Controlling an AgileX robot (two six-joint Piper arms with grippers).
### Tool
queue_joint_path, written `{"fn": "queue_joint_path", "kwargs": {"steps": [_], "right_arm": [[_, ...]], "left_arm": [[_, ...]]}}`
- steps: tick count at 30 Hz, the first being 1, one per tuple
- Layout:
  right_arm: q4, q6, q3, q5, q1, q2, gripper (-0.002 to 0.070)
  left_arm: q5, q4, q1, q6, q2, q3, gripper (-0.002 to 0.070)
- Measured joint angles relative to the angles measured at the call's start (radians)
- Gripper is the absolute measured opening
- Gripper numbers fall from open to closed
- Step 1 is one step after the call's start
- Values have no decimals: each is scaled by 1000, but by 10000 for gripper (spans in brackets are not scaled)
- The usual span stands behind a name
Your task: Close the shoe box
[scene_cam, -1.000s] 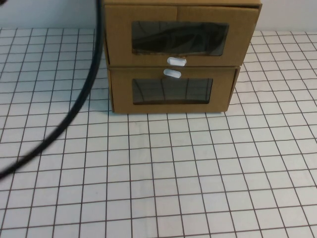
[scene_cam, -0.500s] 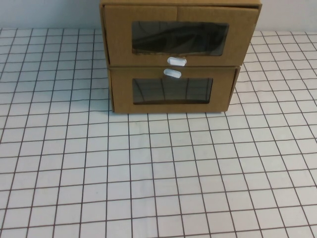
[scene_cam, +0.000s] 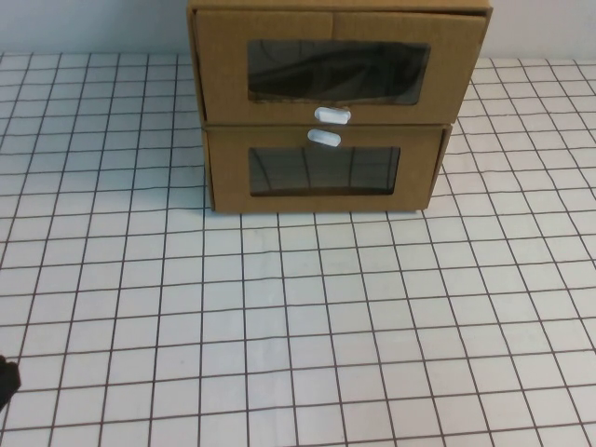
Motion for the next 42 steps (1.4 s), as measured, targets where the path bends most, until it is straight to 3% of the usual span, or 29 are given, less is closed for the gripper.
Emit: {"fn": "queue_joint_path", "kwargs": {"steps": [15, 31, 38, 42], "right_arm": [[0, 0, 69, 183, 0, 0, -14], [-4, 0, 69, 197, 0, 0, -14], [-4, 0, 69, 199, 0, 0, -14], [-4, 0, 69, 199, 0, 0, -14]], "left_arm": [[0, 2, 0, 0, -2, 13, -5], [-8, 4, 0, 0, -2, 35, -5], [-115, 114, 0, 1, -2, 129, -5], [-277, 237, 0, -120, -2, 233, -5]]}}
